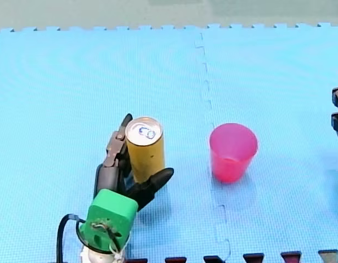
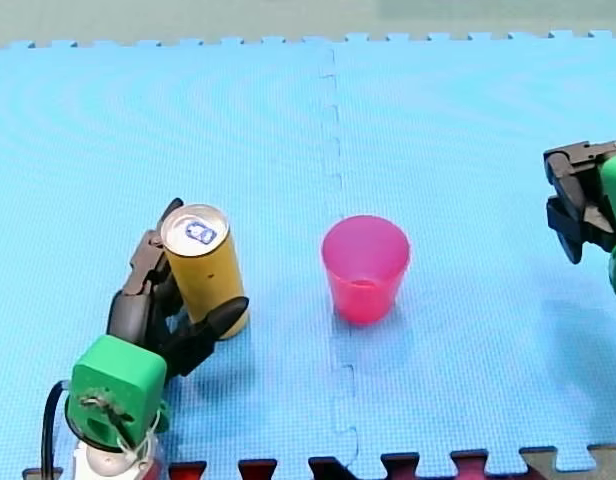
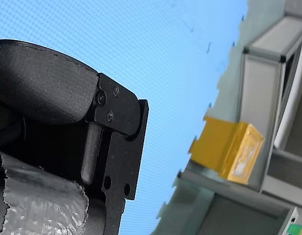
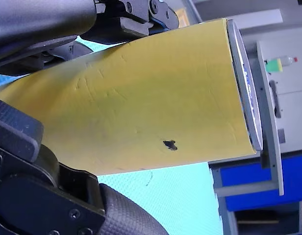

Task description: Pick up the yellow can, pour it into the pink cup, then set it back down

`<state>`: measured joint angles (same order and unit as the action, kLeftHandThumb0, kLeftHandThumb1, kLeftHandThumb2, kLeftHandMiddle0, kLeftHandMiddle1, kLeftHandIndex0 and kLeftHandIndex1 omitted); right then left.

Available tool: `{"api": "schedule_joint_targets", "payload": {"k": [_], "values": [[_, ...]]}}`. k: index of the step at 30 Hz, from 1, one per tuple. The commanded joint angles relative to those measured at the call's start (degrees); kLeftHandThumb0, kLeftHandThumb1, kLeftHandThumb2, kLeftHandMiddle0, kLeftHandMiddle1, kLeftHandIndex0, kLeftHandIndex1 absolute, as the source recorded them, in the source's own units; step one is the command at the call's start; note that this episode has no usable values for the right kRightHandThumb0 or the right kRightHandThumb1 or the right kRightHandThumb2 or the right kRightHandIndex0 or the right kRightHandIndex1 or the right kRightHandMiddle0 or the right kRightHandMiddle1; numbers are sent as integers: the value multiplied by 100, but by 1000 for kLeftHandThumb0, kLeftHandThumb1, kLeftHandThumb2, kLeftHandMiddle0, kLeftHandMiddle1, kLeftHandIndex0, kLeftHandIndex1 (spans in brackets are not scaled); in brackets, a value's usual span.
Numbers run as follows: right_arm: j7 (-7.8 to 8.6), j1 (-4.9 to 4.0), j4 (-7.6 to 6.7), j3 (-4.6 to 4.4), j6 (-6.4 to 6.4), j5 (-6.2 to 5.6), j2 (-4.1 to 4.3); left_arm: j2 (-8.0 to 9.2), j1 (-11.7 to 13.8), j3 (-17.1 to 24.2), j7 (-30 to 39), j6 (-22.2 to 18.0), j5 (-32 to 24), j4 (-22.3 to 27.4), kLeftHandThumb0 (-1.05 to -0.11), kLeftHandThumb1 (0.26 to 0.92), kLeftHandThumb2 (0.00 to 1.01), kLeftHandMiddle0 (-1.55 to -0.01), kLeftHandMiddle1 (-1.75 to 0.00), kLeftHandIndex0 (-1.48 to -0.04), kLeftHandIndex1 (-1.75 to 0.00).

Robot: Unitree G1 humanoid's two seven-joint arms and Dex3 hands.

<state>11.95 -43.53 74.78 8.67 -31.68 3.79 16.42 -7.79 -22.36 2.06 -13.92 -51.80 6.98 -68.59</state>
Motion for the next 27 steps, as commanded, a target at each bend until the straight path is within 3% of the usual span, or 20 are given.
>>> {"api": "schedule_joint_targets", "payload": {"k": [1,2,3,5,7,11,27], "values": [[-1,13,-18,-4,-41,-3,17,-12,-54,54,-196,69,1,-8,-799,753,1,-627,-52,-518,-45],[-3,17,-20,-5,-47,-5,12,-57,-69,103,-298,117,-45,4,-681,737,1,-676,-45,-593,-41],[-2,20,-20,-5,-49,-8,10,-115,-85,168,-356,187,-129,21,-492,740,4,-781,-51,-717,-44],[0,22,-20,-5,-51,-13,4,-216,-110,292,-398,316,-306,62,-388,747,5,-884,-62,-815,-47],[13,21,-19,-3,-47,-20,3,-263,-124,351,-461,385,-383,90,-360,758,6,-1024,-82,-970,-65],[49,19,-21,1,-41,-32,5,-263,-145,330,-715,463,-286,104,-360,787,10,-1164,-104,-1116,-80],[67,0,-23,-2,12,-43,-13,-89,-98,124,-819,879,-20,268,-360,814,4,-1249,-75,-1179,-29]]}}
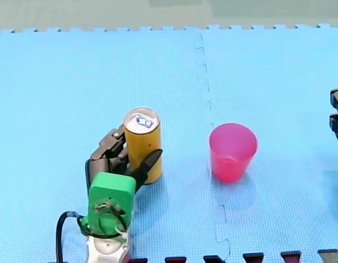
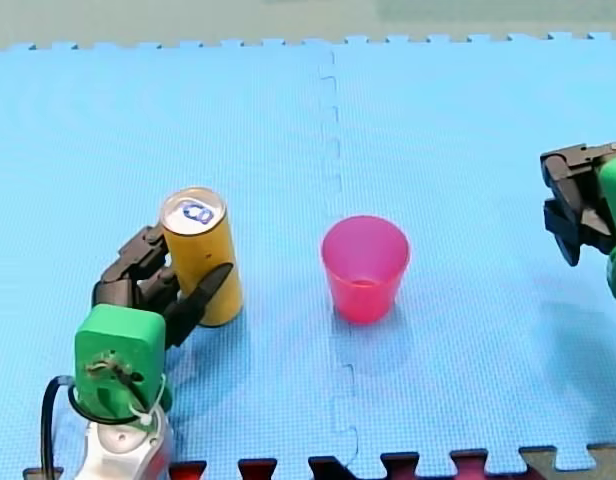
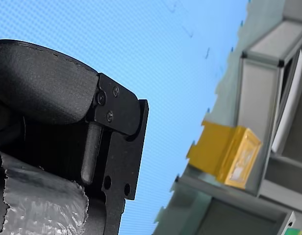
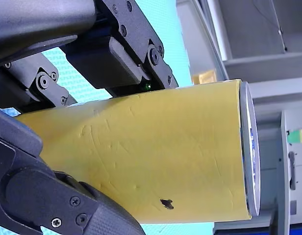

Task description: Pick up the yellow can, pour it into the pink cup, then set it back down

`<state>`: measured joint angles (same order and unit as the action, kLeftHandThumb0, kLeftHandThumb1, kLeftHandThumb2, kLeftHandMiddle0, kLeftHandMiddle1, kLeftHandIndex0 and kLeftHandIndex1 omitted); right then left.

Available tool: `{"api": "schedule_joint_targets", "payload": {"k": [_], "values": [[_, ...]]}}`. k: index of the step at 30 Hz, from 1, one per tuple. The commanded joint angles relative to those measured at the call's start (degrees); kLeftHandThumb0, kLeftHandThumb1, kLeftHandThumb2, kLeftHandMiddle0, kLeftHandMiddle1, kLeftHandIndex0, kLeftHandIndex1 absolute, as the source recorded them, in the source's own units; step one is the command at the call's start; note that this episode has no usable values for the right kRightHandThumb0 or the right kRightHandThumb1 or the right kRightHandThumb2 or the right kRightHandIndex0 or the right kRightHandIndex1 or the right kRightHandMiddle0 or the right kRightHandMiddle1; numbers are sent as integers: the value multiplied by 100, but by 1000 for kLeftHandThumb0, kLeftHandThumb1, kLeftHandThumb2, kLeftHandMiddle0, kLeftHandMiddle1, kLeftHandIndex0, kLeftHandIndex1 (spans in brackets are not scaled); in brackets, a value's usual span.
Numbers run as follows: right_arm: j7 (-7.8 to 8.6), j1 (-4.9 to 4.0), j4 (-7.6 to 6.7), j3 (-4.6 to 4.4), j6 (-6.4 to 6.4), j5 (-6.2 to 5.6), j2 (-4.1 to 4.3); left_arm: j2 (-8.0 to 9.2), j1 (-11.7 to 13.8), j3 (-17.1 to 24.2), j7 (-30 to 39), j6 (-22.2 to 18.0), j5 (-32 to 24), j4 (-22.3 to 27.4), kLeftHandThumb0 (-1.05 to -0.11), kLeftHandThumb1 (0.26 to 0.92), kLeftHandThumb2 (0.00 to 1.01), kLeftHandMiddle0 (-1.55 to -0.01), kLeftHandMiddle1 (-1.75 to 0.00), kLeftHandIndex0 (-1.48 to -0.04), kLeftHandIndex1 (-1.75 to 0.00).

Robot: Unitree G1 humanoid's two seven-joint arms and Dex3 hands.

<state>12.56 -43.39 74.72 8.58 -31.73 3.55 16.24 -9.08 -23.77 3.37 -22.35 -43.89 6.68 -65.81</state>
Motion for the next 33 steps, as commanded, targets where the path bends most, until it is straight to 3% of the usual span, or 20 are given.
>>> {"api": "schedule_joint_targets", "payload": {"k": [1,11,17,21,33], "values": [[13,-12,-18,9,17,-24,5,47,48,-4,75,87,-13,-3,-360,815,4,-1254,-73,-1181,-26],[73,-23,0,25,80,-54,-2,141,76,76,599,216,-273,274,-358,819,2,-1274,-56,-1190,-12],[63,-26,2,14,141,-47,-20,300,53,-88,451,775,-6,941,-364,823,2,-1267,-39,-1185,-4],[30,-32,-6,15,187,-50,-48,287,1,-257,66,1019,335,1276,-369,827,3,-1269,-33,-1185,-2],[-86,-25,-23,-15,210,-25,-106,313,-212,-412,-301,856,548,1112,-368,837,3,-1280,-23,-1182,0]]}}
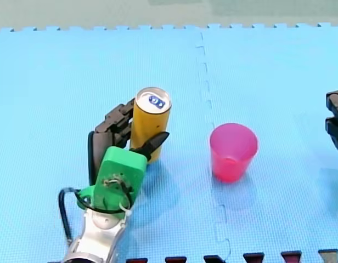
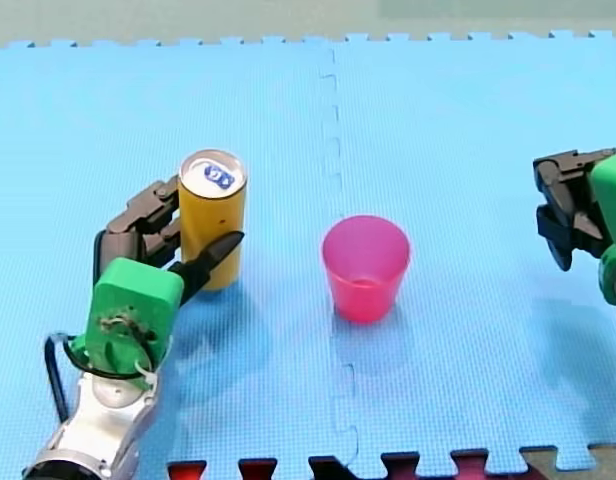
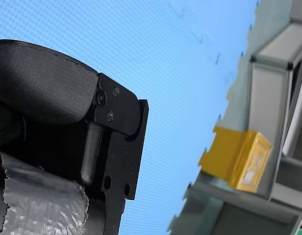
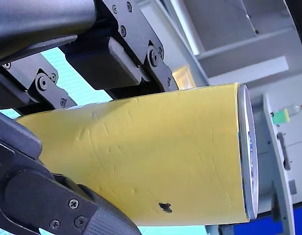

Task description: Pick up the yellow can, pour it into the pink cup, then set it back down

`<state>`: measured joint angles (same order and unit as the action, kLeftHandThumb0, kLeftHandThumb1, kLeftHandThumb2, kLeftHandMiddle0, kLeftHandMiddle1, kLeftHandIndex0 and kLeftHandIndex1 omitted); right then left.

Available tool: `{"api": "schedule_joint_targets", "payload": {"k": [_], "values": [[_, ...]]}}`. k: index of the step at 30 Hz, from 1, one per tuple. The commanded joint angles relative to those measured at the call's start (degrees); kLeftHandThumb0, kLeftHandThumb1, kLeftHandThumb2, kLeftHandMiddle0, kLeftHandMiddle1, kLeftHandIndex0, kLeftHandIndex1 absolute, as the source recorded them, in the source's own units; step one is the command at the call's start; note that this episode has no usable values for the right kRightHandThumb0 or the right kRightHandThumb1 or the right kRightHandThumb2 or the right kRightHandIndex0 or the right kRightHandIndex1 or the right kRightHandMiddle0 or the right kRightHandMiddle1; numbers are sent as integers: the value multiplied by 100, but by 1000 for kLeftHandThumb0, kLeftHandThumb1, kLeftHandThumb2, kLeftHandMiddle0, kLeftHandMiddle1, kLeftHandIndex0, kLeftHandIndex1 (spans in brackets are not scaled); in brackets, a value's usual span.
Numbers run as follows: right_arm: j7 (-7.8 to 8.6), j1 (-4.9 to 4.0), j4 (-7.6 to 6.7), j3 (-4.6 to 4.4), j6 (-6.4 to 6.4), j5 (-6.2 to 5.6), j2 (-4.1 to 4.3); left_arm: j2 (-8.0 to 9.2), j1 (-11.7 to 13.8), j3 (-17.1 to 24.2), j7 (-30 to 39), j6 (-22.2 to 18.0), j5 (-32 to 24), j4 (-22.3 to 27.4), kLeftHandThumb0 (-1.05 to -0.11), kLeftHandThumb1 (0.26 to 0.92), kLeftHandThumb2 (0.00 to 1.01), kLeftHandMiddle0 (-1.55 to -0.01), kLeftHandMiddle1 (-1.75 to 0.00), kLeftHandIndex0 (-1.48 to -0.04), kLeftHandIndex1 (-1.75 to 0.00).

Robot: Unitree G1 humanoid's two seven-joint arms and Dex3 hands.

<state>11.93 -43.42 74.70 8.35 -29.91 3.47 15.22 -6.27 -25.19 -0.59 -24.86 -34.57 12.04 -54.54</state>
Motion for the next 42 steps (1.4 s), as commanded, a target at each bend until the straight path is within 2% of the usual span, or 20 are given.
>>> {"api": "schedule_joint_targets", "payload": {"k": [1,8,13,22,30,36,42], "values": [[-32,-17,-26,11,29,-21,-11,37,-78,-23,-77,-82,31,-25,-368,838,3,-1281,-23,-1182,0],[-120,-23,-45,1,78,-18,-56,67,-172,-58,-184,-67,88,-99,-371,844,3,-1287,-19,-1180,0],[-279,-42,-59,-45,145,33,-81,35,-338,-72,-237,-115,83,-303,-367,847,2,-1288,-15,-1179,0],[-446,-54,-86,-139,208,122,-122,68,-811,-319,-546,-207,423,-786,-373,850,1,-1282,-8,-1158,0],[-656,-66,-109,-230,256,207,-174,139,-1077,-482,-699,-350,606,-1117,-387,849,0,-1284,-6,-1170,-6],[-560,-85,-137,-202,300,126,-211,180,-1287,-617,-829,-340,774,-1216,-402,844,0,-1290,-7,-1175,-4],[-506,-72,-195,-161,291,31,-272,215,-1510,-819,-998,-258,1012,-1225,-414,844,0,-1302,-11,-1174,-1]]}}
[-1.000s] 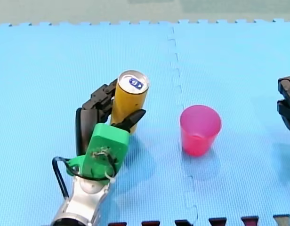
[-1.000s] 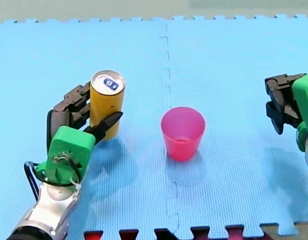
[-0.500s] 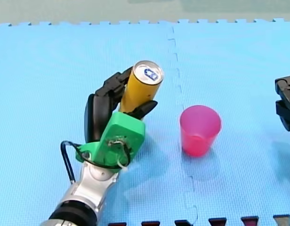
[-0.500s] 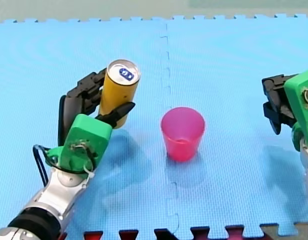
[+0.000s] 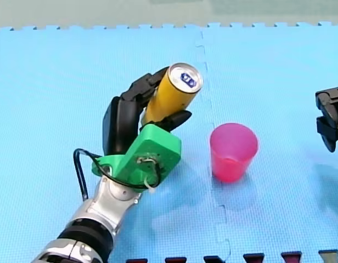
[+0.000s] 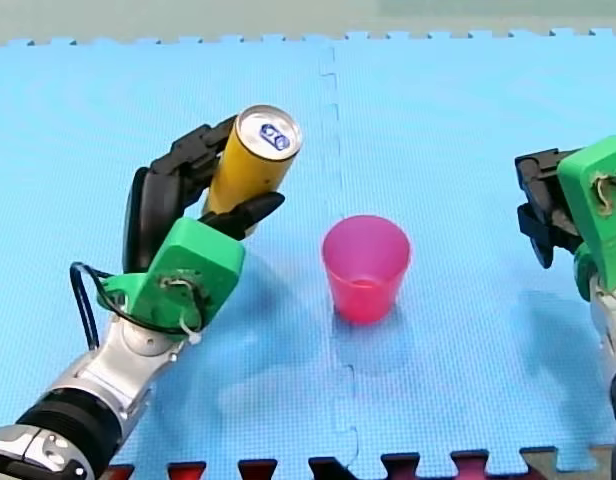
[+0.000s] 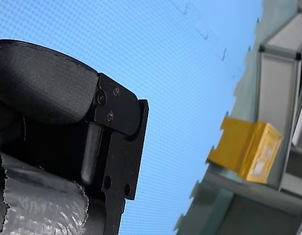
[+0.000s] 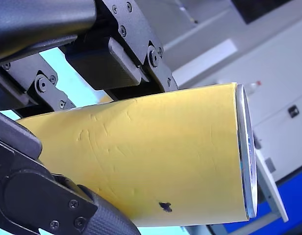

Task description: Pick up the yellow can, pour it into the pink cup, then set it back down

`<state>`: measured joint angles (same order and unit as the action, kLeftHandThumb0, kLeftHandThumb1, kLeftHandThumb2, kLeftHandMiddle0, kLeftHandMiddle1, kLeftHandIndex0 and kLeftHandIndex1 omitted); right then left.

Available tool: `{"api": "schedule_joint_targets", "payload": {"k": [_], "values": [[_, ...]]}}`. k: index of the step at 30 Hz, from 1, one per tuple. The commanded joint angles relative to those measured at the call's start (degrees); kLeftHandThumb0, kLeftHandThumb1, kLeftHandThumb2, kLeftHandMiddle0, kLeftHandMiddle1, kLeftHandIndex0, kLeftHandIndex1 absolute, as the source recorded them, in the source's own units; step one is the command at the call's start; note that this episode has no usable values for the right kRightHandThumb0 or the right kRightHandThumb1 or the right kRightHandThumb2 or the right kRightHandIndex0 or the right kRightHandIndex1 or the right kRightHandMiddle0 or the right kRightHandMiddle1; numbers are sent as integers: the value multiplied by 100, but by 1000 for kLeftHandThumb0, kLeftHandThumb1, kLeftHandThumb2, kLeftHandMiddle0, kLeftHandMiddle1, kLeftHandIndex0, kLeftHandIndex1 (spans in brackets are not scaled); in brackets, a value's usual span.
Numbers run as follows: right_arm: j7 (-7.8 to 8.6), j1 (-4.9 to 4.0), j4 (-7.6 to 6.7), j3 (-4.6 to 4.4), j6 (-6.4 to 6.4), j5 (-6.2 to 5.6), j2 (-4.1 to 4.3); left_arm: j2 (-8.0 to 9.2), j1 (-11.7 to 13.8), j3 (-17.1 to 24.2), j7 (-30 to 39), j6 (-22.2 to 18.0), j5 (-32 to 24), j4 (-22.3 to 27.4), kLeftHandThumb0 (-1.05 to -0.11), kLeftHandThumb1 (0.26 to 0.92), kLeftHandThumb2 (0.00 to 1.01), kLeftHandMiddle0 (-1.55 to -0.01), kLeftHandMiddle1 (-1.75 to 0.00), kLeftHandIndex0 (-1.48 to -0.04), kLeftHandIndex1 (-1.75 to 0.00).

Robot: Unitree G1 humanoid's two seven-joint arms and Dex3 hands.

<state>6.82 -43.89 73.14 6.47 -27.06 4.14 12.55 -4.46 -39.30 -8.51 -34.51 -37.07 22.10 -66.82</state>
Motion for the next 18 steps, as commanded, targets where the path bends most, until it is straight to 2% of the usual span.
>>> {"api": "schedule_joint_targets", "payload": {"k": [1,10,18], "values": [[10,-19,-54,28,-4,-48,-11,45,-139,-44,-23,-15,21,0,-416,844,0,-1302,-10,-1173,-1],[96,-14,-126,25,-24,-101,-6,184,-418,-430,-453,-5,500,-186,-411,829,0,-1333,-21,-1182,-4],[129,-21,-142,16,-19,-114,-8,337,-562,-756,-825,52,885,-278,-413,810,0,-1342,-18,-1196,-5]]}}
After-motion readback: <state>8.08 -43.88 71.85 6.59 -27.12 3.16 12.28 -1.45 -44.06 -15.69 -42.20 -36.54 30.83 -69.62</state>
